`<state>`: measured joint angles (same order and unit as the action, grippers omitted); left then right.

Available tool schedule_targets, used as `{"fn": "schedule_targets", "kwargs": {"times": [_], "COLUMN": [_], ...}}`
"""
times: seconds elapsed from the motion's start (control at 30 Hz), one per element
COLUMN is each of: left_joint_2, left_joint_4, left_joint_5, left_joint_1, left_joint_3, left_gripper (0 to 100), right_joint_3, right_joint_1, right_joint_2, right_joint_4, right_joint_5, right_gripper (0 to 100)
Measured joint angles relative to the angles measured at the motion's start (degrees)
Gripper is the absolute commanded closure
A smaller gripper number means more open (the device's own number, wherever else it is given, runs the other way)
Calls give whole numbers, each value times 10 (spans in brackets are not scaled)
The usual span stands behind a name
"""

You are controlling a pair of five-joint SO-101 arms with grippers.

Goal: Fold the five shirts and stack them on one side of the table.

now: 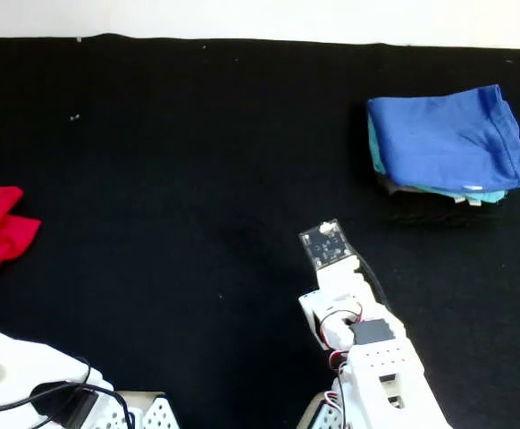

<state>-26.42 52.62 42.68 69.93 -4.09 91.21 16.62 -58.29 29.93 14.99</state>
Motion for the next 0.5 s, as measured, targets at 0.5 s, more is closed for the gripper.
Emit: {"fn": "schedule_targets", "kwargs": {"times": [0.5], "left_joint_2": [334], "left_joint_4": [340], "left_joint_5": [-185], "left_joint_1": [-345], "left_joint_3": [-56], "left_gripper": [992], "right_joint_3": [0], "right_joint_1": [0], "right_joint_2": [0], "right_joint_4": [0], "right_joint_5": [0], "right_gripper": [940]}}
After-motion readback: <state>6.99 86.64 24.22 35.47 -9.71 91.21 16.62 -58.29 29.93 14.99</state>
